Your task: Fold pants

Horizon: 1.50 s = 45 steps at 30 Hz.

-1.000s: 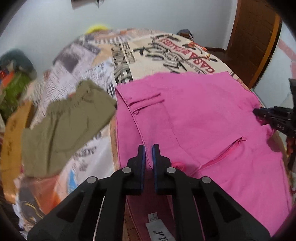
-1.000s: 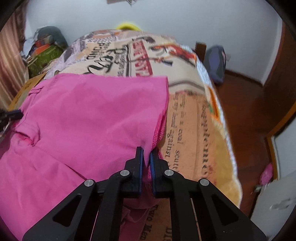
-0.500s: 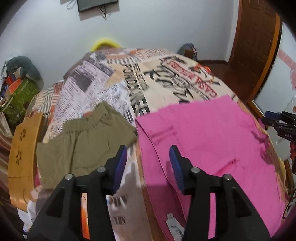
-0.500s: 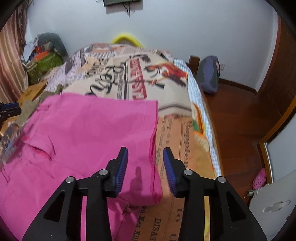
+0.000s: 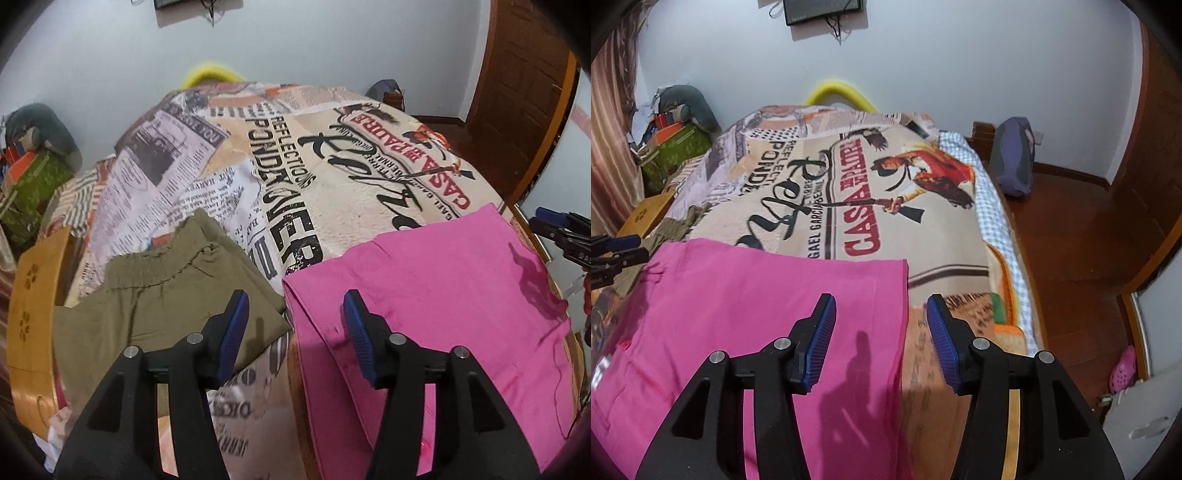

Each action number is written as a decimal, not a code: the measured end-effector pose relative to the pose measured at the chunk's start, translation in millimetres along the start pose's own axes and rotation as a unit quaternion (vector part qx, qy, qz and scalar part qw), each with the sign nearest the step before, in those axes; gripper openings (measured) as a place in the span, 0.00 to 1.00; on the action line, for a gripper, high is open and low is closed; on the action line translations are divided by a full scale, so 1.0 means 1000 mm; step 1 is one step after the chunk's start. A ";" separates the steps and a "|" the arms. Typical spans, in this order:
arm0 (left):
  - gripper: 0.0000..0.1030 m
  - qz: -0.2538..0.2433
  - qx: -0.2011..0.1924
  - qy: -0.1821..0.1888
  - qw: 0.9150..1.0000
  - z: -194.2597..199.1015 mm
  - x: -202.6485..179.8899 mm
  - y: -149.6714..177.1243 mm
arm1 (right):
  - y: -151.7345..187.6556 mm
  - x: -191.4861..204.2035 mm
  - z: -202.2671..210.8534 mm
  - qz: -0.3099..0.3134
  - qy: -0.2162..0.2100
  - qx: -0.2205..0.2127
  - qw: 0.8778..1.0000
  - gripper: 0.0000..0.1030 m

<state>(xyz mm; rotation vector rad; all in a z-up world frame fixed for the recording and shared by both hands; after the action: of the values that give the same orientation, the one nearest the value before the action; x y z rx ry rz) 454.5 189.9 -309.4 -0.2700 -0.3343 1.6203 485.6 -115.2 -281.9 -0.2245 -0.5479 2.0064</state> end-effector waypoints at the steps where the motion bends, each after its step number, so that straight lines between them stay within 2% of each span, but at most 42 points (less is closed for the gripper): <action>1: 0.51 0.001 0.004 0.006 1.000 -0.007 0.000 -0.001 | -0.003 -0.001 -0.007 0.001 -0.002 0.005 1.000 0.46; 9: 0.52 -0.006 0.023 0.025 0.999 -0.031 0.000 0.000 | -0.015 -0.008 -0.052 0.018 -0.001 0.032 0.999 0.46; 12: 0.52 -0.005 0.025 0.029 0.999 -0.035 0.001 -0.001 | -0.015 -0.007 -0.058 0.029 0.003 0.024 0.999 0.43; 13: 0.48 -0.005 0.026 0.032 0.999 -0.036 0.000 -0.002 | -0.015 -0.007 -0.058 0.033 0.005 0.023 0.999 0.38; 14: 0.37 -0.008 0.027 0.040 0.999 -0.037 -0.003 -0.002 | -0.015 -0.006 -0.057 0.039 0.004 0.021 0.999 0.37; 16: 0.30 -0.012 0.030 0.054 0.998 -0.037 -0.009 -0.001 | -0.017 -0.004 -0.059 0.044 -0.002 0.023 0.999 0.21; 19: 0.19 -0.020 0.023 0.026 0.999 -0.037 -0.011 -0.003 | -0.018 -0.001 -0.059 0.049 -0.003 0.025 0.998 0.08; 21: 0.15 -0.021 0.022 0.019 0.999 -0.036 -0.011 -0.003 | -0.019 0.001 -0.057 0.052 0.005 0.023 0.998 0.07; 23: 0.02 -0.022 0.017 0.013 1.000 -0.032 -0.010 -0.005 | -0.022 0.002 -0.053 0.054 0.014 0.014 0.998 0.05; 32: 0.03 -0.016 -0.019 -0.004 1.000 0.007 0.003 -0.037 | -0.063 0.007 -0.001 0.048 0.021 -0.039 0.998 0.04; 36: 0.03 -0.004 -0.043 0.003 0.999 0.034 0.007 -0.052 | -0.079 0.012 0.030 0.040 0.014 -0.066 0.997 0.04; 40: 0.03 -0.006 -0.061 0.005 0.998 0.061 0.006 -0.051 | -0.078 0.017 0.055 0.041 0.007 -0.080 0.996 0.04; 45: 0.03 -0.025 -0.073 -0.009 0.997 0.094 -0.005 -0.029 | -0.063 0.025 0.082 0.043 -0.002 -0.088 0.995 0.04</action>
<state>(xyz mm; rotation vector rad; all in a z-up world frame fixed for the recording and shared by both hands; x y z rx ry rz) 446.4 182.0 -211.6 -0.3556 -0.4703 1.5525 491.8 -92.1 -178.0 -0.3568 -0.7307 2.0422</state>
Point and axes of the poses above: each gripper's, at about its wrist camera, not at the fingertips, and z roughly against the way its jaws point, x to its left, y to its underside, the point moved 10 cm from there along -z, roughly the way its jaws point, and after that the axes turned 13 degrees about x, right-handed, at the moved point
